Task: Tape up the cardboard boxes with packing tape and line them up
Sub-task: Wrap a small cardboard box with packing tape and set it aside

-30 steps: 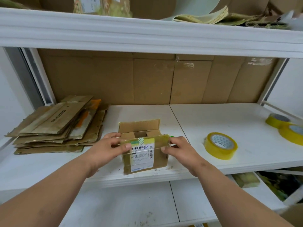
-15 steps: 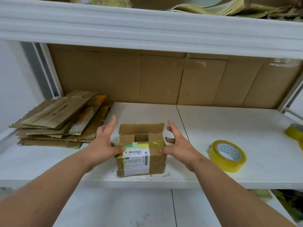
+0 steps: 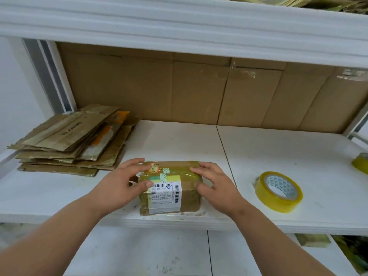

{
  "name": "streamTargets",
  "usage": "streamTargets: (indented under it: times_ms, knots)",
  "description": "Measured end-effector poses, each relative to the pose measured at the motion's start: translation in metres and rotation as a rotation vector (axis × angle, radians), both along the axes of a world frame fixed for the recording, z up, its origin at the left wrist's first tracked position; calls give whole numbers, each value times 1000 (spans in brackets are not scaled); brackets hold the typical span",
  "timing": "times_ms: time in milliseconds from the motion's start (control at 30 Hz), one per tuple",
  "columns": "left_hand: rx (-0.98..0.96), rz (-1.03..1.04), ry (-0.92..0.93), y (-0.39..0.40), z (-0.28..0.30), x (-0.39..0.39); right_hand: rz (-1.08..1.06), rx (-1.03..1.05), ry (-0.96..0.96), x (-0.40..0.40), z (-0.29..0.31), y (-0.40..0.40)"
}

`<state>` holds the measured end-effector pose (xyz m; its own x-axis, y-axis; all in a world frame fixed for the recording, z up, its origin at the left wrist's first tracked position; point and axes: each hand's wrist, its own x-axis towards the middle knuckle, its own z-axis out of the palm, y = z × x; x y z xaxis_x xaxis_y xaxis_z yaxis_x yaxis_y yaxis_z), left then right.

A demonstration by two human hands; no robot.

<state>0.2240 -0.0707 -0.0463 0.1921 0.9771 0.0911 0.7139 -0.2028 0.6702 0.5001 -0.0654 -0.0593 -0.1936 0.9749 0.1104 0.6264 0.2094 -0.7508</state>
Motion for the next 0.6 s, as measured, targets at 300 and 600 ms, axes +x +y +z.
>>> streamTargets:
  times_ms: [300, 600]
  knots:
    - [-16, -63, 78, 4, 1, 10, -51, 67, -128, -3, -8, -13]
    - [-56, -115, 493, 7, 1, 33, -81, 109, -299, -8, -9, -20]
